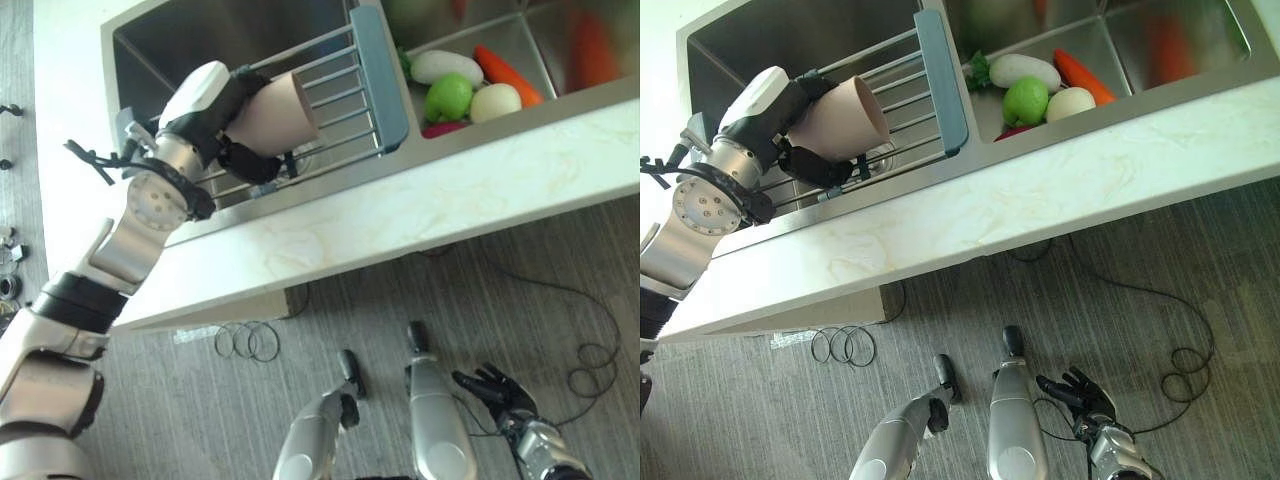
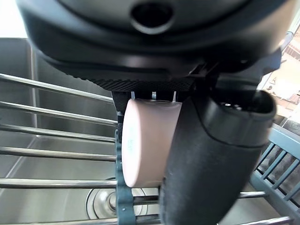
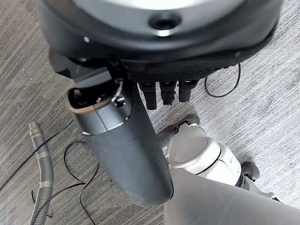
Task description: Place the dishes in the dishwasher.
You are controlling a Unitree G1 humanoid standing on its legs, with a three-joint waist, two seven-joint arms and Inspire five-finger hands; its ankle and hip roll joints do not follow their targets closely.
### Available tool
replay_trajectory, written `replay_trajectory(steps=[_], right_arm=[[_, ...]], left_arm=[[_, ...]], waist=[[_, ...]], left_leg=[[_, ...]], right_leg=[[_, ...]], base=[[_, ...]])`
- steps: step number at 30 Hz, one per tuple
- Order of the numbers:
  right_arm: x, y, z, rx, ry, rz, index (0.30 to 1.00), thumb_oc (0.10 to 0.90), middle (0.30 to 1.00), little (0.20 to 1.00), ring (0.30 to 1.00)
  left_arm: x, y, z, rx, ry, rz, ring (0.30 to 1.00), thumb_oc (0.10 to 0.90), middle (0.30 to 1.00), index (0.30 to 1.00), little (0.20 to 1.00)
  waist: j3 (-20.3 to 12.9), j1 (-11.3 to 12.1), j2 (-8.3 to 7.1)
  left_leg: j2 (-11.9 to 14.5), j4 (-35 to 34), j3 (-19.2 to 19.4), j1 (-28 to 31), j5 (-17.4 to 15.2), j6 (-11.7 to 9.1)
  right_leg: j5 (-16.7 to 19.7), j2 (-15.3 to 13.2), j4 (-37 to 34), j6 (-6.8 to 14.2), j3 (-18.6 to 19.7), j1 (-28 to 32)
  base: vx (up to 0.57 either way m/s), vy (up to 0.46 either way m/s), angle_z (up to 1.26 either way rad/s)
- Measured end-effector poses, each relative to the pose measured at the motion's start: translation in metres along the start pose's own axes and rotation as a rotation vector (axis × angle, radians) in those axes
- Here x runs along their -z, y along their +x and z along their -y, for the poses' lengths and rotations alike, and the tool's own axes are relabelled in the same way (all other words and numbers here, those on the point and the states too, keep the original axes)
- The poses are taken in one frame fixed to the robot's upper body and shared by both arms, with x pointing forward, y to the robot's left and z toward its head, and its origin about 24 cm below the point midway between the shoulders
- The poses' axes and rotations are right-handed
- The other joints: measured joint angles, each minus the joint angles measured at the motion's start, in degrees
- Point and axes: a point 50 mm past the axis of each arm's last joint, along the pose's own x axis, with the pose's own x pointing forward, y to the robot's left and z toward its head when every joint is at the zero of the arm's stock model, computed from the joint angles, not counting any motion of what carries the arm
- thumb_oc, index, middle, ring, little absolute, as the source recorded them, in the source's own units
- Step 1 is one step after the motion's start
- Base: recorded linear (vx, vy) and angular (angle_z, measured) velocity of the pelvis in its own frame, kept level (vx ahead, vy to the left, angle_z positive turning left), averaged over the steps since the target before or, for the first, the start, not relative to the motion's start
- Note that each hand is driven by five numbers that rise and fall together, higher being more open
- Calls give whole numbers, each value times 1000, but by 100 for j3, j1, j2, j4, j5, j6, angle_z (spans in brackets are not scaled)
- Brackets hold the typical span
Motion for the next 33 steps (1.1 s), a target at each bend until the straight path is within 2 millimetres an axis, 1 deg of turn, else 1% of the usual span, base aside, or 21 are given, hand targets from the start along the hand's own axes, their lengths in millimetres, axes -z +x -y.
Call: replay_trajectory(steps=[5,9,10,12,13,15,16,17,18,20,22,25,26,27,28,30,31,32,33], right_arm=[[-2,1,-1,2,0,12,900,800,900,900,900],[-1,1,-3,3,3,11,900,800,900,900,900],[1,1,-4,2,5,5,900,800,900,900,900],[3,1,-5,8,-2,-2,900,800,900,900,900],[5,1,-5,15,1,-5,900,800,900,900,900],[9,0,-5,28,20,-12,900,800,900,900,900],[13,-1,-3,39,57,-21,900,800,900,900,900],[17,-2,-2,56,128,-31,900,800,900,900,900],[21,-2,0,70,162,-42,900,800,900,900,900],[29,-5,4,90,173,-73,900,800,900,900,900],[36,-9,10,105,138,-93,900,800,900,900,900],[39,-12,20,151,112,-108,900,800,900,900,900],[42,-14,27,176,72,-134,900,800,900,900,900],[46,-18,37,196,29,-162,900,800,900,900,900],[47,-20,42,210,1,-180,900,800,900,900,900],[56,-28,53,226,-55,-218,900,800,900,900,900],[56,-28,54,216,-81,-224,900,800,900,900,900],[59,-30,55,205,-105,-241,900,800,900,900,900],[61,-30,55,201,-115,-251,900,800,900,900,900]], left_arm=[[-4,1,6,40,4,12,300,400,300,300,300],[-6,0,4,-8,1,9,300,400,300,300,300],[-4,-2,5,-27,-6,4,300,400,300,300,300],[7,-11,8,-69,-29,-25,300,400,300,300,300],[17,-20,6,-125,-50,-43,300,400,300,300,300],[24,-29,-3,-211,-63,-53,300,400,300,300,300],[26,-30,-8,-253,-65,-53,300,400,300,300,300],[29,-35,-15,-300,-54,-50,300,400,300,300,300],[31,-39,-20,-331,-45,-52,300,400,300,300,300],[40,-54,-34,-411,-2,-67,300,400,300,300,300],[43,-66,-51,-486,67,-61,300,400,300,300,300],[45,-82,-74,-598,126,-55,300,400,300,300,300],[47,-93,-85,-643,162,-50,300,400,300,300,300],[52,-103,-84,-629,182,-63,300,400,300,300,300],[56,-110,-82,-615,191,-79,300,400,300,300,300],[56,-115,-76,-577,194,-83,300,400,300,300,300],[58,-119,-75,-556,200,-96,300,400,300,300,300],[60,-124,-74,-532,208,-111,300,400,300,300,300],[62,-127,-72,-511,209,-121,300,400,300,300,300]], waist=[[19,9,-30],[31,5,-47],[36,5,-56],[36,23,-56],[35,39,-54],[33,90,-51],[29,202,-45],[22,236,-34],[7,260,-12],[-11,335,17],[-54,391,74],[-234,689,285],[-429,818,317],[-776,989,325],[-933,1042,331],[-1259,1309,288],[-1309,1452,248],[-1343,1524,186],[-1360,1579,151]], left_leg=[[-3,0,-5,96,18,25],[-4,0,-88,105,68,35],[1,-16,-114,150,79,26],[6,-100,-127,330,103,19],[7,-164,-152,465,131,11],[1,-211,-212,558,164,11],[3,-211,-215,585,167,7],[1,-210,-246,597,173,4],[-4,-210,-283,609,177,3],[-7,-233,-328,729,177,1],[-22,-252,-456,806,176,0],[-39,-258,-587,829,178,0],[-67,-264,-715,897,174,-16],[-98,-298,-810,935,174,-34],[-105,-309,-867,996,167,-47],[-119,-289,-1038,992,179,-102],[-117,-292,-1141,954,207,-143],[-123,-293,-1273,932,245,-201],[-115,-301,-1398,910,306,-273]], right_leg=[[51,-13,-54,10,-16,129],[90,-30,-109,4,-100,203],[94,-27,-139,-2,-127,262],[88,-26,-179,-4,-151,432],[87,-33,-229,-5,-193,575],[69,-52,-277,-4,-253,683],[37,-59,-272,-13,-264,711],[-1,-70,-268,13,-301,737],[-11,-84,-264,14,-340,766],[-30,-106,-255,-21,-412,909],[-100,-155,-226,-19,-550,1029],[-180,-211,-108,-30,-718,1092],[-327,-266,-25,-43,-826,1163],[-486,-319,134,-53,-919,1170],[-578,-346,205,-50,-1019,1251],[-787,-404,375,-64,-1161,1270],[-871,-415,516,-73,-1268,1304],[-948,-453,556,-118,-1373,1320],[-948,-476,568,-200,-1516,1369]], base=[[-15,-9,1],[-27,-19,10],[-14,9,10],[-20,5,6],[-22,-3,14],[1,3,16],[37,19,12],[51,32,14],[44,32,19],[19,10,18],[18,-27,31],[60,-89,31],[75,-130,53],[72,-112,57],[25,-103,51],[-42,-109,54],[-110,-90,61],[-160,-33,70],[-148,-31,72]])
